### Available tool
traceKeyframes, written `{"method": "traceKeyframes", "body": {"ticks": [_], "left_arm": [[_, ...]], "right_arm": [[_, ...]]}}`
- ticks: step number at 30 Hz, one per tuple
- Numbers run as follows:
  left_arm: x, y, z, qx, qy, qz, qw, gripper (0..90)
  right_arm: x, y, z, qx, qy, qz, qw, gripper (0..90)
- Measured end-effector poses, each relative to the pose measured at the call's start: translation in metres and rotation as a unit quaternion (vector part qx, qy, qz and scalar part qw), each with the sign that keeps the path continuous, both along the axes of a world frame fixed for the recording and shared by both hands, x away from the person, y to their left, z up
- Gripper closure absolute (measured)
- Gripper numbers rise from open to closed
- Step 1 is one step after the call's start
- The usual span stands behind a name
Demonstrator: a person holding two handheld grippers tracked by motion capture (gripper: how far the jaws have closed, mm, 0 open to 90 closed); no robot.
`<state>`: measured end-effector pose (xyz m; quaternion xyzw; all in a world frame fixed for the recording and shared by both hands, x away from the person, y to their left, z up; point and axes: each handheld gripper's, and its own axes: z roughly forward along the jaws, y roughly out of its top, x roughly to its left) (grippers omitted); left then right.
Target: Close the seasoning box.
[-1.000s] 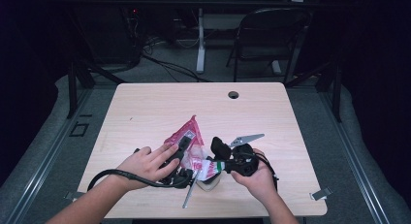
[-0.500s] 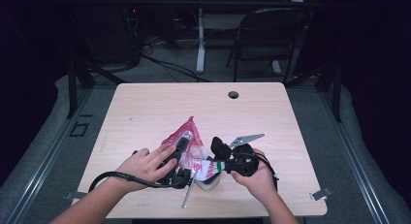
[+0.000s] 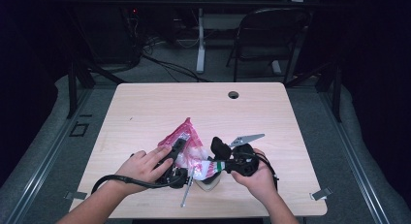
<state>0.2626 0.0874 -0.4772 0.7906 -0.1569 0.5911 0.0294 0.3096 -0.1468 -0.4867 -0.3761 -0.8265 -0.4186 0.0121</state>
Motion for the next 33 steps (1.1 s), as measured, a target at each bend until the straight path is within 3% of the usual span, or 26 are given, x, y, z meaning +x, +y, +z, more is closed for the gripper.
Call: {"method": "traceKeyframes", "body": {"ticks": [14,15,24,33], "left_arm": [[0.002,0.006,-0.006,-0.052,0.013,0.011,0.9985,72.6],[0.003,0.007,-0.008,-0.057,0.022,0.018,0.9980,72.7],[0.004,0.010,-0.011,-0.074,0.029,0.025,0.9966,72.9],[0.005,0.014,-0.015,-0.103,0.039,0.035,0.9933,72.9]], "right_arm": [[0.000,0.000,0.000,0.001,0.000,-0.001,1.0000,89.9],[0.000,0.000,0.000,0.000,-0.001,0.000,1.0000,89.9],[0.000,-0.001,0.001,0.003,0.000,-0.001,1.0000,89.9],[0.000,-0.001,0.001,0.002,-0.002,0.000,1.0000,90.0]]}}
